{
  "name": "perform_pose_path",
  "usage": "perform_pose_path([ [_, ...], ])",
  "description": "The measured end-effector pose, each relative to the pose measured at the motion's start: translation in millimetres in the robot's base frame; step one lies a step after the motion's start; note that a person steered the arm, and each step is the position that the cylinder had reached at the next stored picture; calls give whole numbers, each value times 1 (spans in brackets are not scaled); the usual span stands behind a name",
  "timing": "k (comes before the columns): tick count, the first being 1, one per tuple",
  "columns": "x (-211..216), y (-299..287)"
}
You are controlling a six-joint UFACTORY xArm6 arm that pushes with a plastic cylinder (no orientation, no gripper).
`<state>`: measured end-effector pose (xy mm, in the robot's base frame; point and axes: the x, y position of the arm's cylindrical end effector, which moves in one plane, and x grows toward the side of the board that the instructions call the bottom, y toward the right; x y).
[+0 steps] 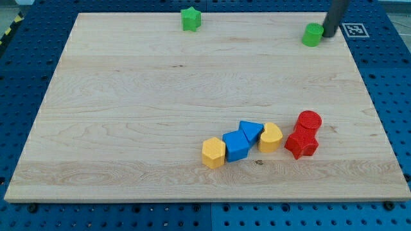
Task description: Move the green circle right to the green star
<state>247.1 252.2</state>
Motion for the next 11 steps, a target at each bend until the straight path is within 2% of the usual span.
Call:
perform_pose_path([
  [1, -12, -24],
  [2, -15, 34],
  [3, -1, 64],
  [5, 36, 27],
  [9, 35, -104],
  [10, 17, -113],
  [11, -15, -69],
])
